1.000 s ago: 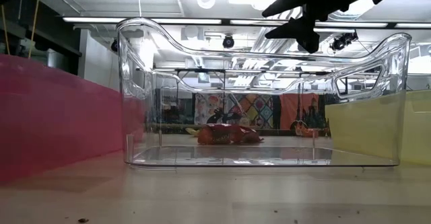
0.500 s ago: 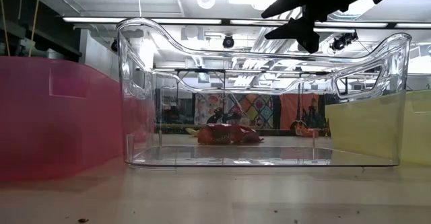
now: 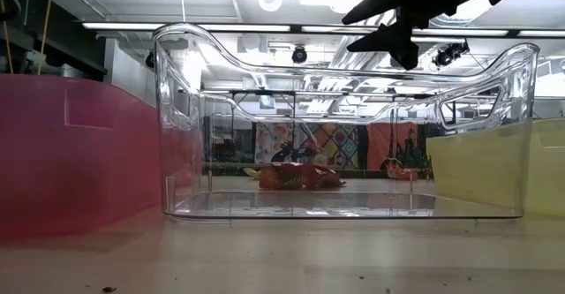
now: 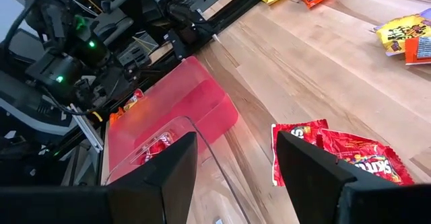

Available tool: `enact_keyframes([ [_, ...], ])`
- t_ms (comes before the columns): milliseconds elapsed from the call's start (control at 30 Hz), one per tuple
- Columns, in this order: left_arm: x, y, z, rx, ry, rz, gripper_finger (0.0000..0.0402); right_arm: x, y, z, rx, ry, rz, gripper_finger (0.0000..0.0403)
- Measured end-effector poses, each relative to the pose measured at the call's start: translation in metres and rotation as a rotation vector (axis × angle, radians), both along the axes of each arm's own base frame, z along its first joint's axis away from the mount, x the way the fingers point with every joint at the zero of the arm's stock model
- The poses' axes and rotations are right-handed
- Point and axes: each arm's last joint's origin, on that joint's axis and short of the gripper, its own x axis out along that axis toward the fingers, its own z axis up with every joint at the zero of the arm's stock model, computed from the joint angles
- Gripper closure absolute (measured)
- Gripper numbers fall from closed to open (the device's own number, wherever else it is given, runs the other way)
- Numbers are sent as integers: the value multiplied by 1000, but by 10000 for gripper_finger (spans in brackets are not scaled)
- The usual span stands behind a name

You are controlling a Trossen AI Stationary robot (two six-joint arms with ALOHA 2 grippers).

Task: Sort candy
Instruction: Put the red candy into the red bin

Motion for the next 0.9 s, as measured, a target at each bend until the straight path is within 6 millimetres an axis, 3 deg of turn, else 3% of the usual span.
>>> enact_keyframes([
  [900,-11,-2,-27,-118,-45,-59,220,0,-1,1,-17,-5,-25,206],
])
